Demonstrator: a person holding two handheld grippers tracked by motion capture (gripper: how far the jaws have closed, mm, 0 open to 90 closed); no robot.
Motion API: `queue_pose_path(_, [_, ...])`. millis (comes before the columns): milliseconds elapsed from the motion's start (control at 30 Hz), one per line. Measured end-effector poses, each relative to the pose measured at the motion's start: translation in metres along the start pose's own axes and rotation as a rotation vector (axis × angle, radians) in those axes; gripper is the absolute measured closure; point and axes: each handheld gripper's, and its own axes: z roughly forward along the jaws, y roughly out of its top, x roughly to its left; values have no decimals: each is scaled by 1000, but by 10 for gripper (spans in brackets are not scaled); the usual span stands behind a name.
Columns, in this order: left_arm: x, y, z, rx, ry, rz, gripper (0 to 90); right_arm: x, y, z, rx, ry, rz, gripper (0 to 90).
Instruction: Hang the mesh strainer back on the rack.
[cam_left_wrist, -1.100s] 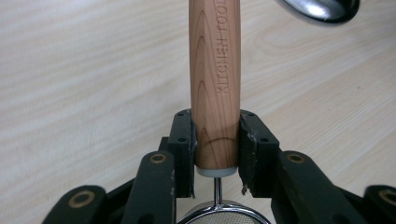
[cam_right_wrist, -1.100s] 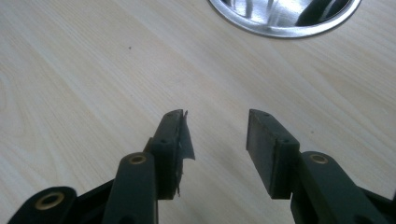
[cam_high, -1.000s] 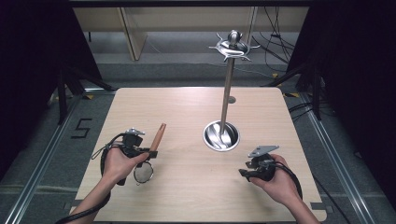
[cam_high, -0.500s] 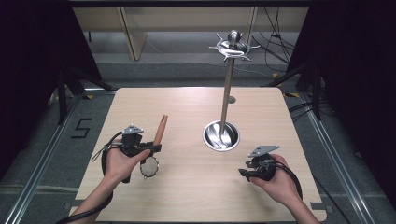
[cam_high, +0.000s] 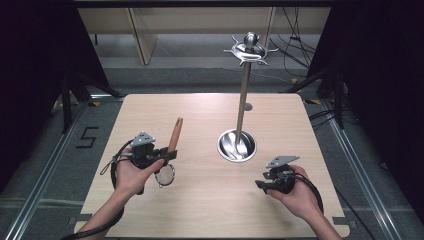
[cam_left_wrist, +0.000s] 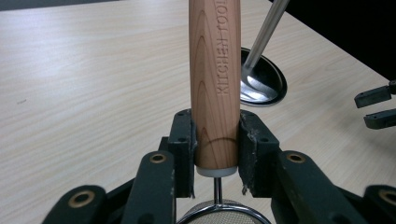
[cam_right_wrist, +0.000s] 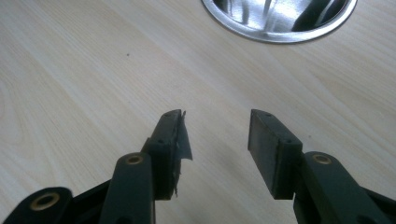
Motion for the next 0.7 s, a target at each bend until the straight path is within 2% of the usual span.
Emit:
queue_pose_path(67, [-1, 1, -1, -7, 8, 3, 682, 0, 0, 0, 0, 0, 1, 556])
queue_pose_path(100, [-3, 3, -2, -28, -1, 14, 682, 0, 0, 0, -1, 0, 2, 555])
queue_pose_path(167, [-6, 5, -3, -35, 1, 7, 682, 0, 0, 0, -3, -4, 3, 553])
queue_pose_path(200, [-7, 6, -4, -38, -5, 23, 682, 0, 0, 1, -14, -7, 1, 552])
queue_pose_path(233, [-10, 8, -4, -41, -8, 20, 682, 0, 0, 0, -5, -6, -1, 551])
queue_pose_path(367, [-15, 11, -5, -54, -14, 34, 682, 1, 1, -1, 6, -1, 33, 551])
queue_pose_path(467, [-19, 14, -5, -63, -17, 29, 682, 2, 1, -1, 5, 0, 35, 549])
queue_pose_path(500, [-20, 15, -6, -71, -22, 42, 682, 2, 1, -2, 3, 0, 35, 547])
queue_pose_path(533, [-21, 16, -6, -73, -20, 35, 682, 2, 1, -2, 3, 0, 35, 547])
queue_pose_path(567, [-22, 17, -6, -77, -23, 47, 682, 2, 1, -2, 2, 0, 36, 546])
queue_pose_path(700, [-25, 20, -6, -93, -26, 48, 682, 2, 1, -1, 0, -1, 37, 544])
